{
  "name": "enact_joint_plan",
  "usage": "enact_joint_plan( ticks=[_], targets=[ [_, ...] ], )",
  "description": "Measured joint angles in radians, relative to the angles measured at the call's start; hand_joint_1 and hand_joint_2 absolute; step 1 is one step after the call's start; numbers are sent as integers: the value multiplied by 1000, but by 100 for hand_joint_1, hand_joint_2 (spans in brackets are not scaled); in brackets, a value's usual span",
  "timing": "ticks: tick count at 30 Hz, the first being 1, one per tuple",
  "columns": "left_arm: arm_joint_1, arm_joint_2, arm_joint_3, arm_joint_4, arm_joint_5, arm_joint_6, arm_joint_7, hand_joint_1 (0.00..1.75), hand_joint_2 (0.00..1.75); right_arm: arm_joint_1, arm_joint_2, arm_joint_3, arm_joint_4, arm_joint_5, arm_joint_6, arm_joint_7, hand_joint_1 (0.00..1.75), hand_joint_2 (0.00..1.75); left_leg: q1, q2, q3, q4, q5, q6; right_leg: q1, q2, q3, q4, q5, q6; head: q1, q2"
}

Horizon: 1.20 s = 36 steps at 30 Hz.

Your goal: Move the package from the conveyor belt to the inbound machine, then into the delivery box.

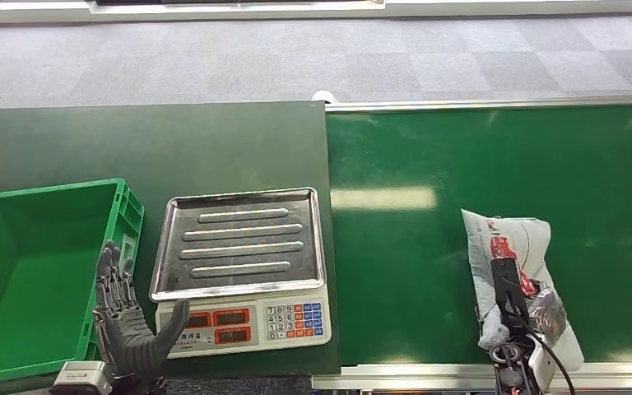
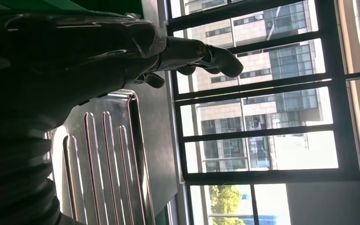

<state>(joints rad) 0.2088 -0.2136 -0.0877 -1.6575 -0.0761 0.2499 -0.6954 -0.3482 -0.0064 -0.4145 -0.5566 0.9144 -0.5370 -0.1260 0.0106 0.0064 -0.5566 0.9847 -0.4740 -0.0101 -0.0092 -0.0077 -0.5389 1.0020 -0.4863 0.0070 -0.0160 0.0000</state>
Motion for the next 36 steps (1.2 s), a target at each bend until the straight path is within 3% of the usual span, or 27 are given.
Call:
enact_joint_plan(
  ticks=[8, 12, 17, 24, 31, 36],
  targets=[
    [0, 0, 0, 0, 1, -19, 0, 0, 175, 86, 91, -30, -217, -172, -82, -369, 175, 175, 0, -1, -3, 0, 0, 0, 0, 0, -3, 0, 0, 0, 0, 0],
    [-12, 0, -3, 2, 1, -32, 0, 0, 175, 131, 147, -24, -374, -232, -75, -455, 175, 175, 0, -1, -5, 0, 0, 0, 0, 0, -5, 0, 0, 0, 0, 0],
    [-46, 0, -17, 13, 4, -58, 0, 0, 175, 144, 204, 41, -523, -255, -3, -477, 175, 175, 0, 0, -5, 0, 0, 0, 0, 0, -4, 0, 0, 0, 0, 0],
    [-127, -2, -57, 71, 14, -117, 0, 0, 175, 124, 264, 241, -620, -232, 70, -443, 175, 175, 0, 1, -4, 0, 2, 0, 1, 1, -4, 1, 1, -1, 0, 0],
    [-188, -1, -88, 114, 23, -103, 0, 0, 175, 5, 325, 425, -568, -224, 216, -392, 175, 175, 0, 1, -5, 0, 2, -1, 1, 1, -6, 2, 1, -1, 0, 0],
    [-192, 5, -82, 115, 33, -75, 0, 0, 175, -98, 346, 561, -452, -319, 301, -412, 175, 175, 0, 0, -7, 0, 2, -1, 1, 0, -6, 2, 1, -1, 0, 0]
  ],
)
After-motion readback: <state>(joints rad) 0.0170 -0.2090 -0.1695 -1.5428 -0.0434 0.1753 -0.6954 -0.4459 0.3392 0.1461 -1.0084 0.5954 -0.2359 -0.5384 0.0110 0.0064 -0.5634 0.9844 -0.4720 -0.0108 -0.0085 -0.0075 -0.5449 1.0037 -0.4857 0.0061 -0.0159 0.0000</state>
